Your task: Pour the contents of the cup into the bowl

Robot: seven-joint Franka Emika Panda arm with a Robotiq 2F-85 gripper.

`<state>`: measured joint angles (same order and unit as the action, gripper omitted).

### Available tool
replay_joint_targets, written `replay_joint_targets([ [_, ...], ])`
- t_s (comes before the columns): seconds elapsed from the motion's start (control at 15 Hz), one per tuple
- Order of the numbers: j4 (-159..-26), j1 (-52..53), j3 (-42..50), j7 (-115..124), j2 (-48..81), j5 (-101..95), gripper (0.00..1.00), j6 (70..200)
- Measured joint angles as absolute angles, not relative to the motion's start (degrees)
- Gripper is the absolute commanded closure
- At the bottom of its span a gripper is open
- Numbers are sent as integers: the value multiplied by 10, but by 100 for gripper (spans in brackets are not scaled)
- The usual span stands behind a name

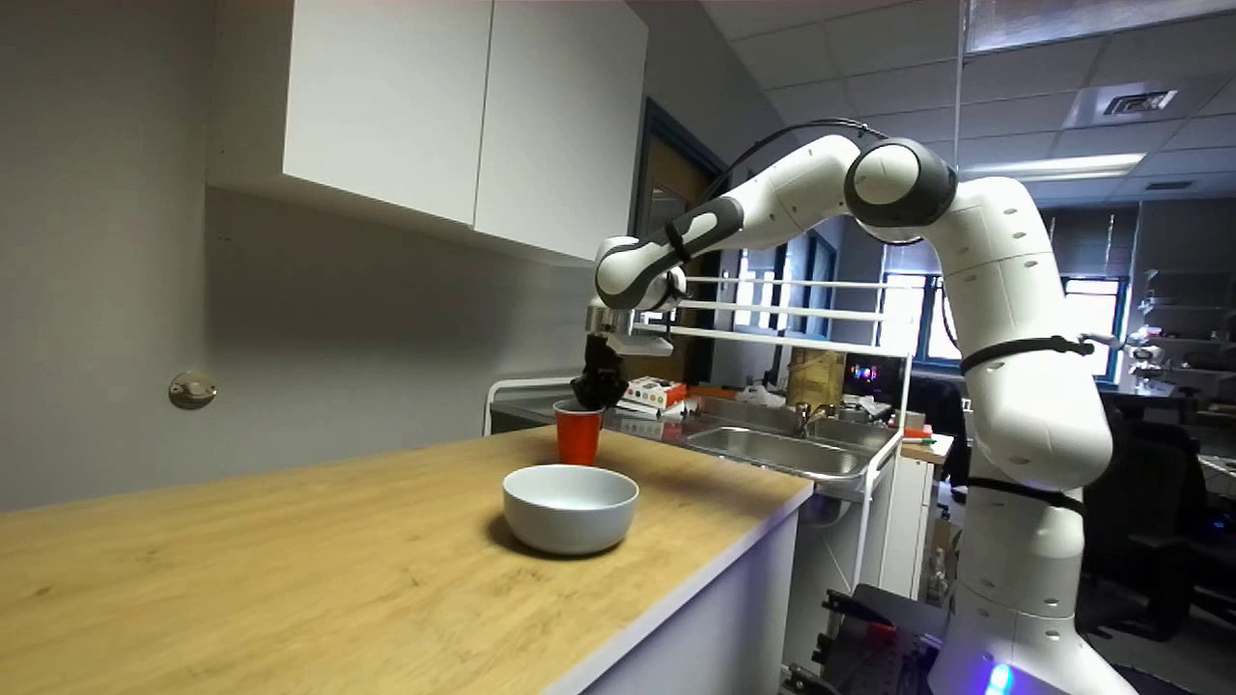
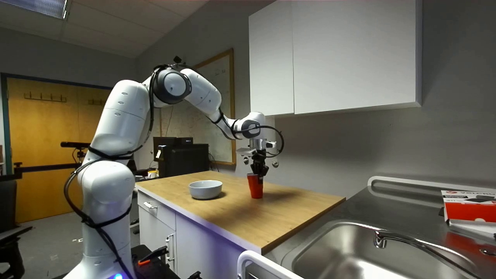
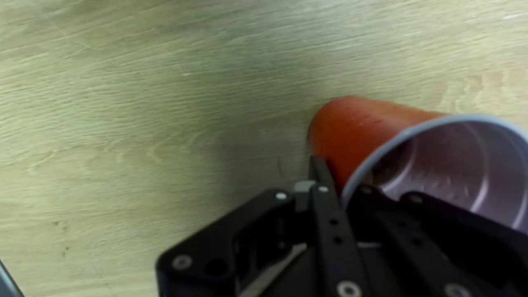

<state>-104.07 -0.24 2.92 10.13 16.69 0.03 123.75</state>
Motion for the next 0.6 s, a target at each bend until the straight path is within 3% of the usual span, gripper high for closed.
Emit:
replay_joint_targets([
  [0.6, -1097, 83, 12, 247, 82, -176, 94, 1173],
])
